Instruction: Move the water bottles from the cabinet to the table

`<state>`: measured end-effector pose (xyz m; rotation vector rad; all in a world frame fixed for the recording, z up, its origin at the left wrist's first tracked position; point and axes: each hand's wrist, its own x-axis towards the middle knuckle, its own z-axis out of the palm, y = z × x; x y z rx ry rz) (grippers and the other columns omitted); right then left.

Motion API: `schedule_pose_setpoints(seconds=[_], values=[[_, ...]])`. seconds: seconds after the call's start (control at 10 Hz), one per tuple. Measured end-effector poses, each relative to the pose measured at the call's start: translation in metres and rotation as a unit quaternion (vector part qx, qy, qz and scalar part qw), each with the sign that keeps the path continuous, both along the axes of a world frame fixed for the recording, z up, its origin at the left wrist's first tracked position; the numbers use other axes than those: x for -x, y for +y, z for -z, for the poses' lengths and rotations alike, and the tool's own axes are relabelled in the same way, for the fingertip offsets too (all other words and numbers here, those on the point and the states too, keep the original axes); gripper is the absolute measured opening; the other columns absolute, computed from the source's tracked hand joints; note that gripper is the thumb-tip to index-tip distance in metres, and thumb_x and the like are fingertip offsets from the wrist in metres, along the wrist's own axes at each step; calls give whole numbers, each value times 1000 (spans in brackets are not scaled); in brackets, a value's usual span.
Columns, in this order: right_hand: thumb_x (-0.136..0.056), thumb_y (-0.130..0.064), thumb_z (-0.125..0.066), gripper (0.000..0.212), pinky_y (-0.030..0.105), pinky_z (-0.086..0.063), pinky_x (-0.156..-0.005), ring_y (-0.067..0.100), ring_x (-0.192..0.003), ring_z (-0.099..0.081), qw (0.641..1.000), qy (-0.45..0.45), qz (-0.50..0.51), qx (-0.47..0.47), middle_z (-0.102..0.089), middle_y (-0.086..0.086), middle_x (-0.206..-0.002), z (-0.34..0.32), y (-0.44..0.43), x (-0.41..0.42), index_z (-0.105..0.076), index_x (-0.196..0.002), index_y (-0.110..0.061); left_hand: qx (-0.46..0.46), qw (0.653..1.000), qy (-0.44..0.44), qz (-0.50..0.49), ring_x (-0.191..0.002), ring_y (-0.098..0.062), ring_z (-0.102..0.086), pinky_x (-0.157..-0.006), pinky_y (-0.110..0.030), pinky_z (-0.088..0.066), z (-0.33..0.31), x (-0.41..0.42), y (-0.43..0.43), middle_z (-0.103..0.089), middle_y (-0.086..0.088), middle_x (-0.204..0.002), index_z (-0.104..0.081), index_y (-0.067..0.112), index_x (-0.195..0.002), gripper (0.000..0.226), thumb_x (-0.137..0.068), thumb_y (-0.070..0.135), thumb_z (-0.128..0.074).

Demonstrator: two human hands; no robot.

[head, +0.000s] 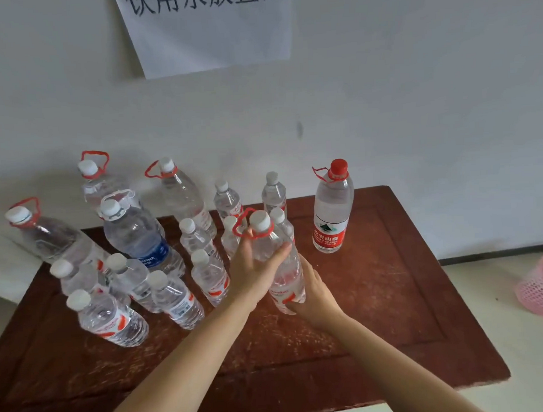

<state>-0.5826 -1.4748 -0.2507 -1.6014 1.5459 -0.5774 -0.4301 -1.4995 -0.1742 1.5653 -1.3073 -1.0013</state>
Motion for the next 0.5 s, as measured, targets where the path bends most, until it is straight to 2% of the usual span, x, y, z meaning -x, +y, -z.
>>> schedule_pose_setpoints(seconds=[0.1,0.2,0.3,0.4,0.5], values=[[-85,-21,-79,96,38,-45,-110,19,-137,-51,999,-20,1,-51,-50,-1,-151,11,-4,-2,-16,-159,-28,20,994,-67,89,-110,-1,-63,-101,-37,-50,9,-8,-5,-69,17,-115,-56,34,-125,64,-73,66,-76],[-87,-23,-79,86,38,-51,-105,16,-129,-58,998,-19,20,-63,-57,-3,-144,16,-4,-4,-23,-152,-32,30,981,-101,160,-109,-1,-63,-100,-39,-50,16,-21,-13,-69,16,-114,-56,33,-123,58,-77,62,-76],[-88,-25,-77,85,42,-51,-105,17,-128,-59,998,-6,10,-63,-55,-5,-146,18,-5,-2,-21,-151,-34,30,980,-96,171,-111,0,-62,-99,-36,-50,21,-26,-12,-67,20,-114,-51,42,-123,56,-78,66,-74],[-89,-29,-74,84,40,-51,-104,17,-125,-60,997,19,-15,-70,-54,-3,-147,13,-3,2,-21,-153,-33,25,983,-90,158,-124,-3,-56,-106,-38,-47,22,-20,-4,-60,17,-131,-36,42,-142,75,-80,68,-70],[-93,-34,-69,72,39,-47,-108,19,-132,-53,994,105,-28,-12,-52,1,-149,-2,-13,16,-30,-154,-26,52,988,-84,122,-140,-9,-45,-112,-37,-44,25,-14,2,-41,6,-157,-4,32,-158,109,-79,69,-70]])
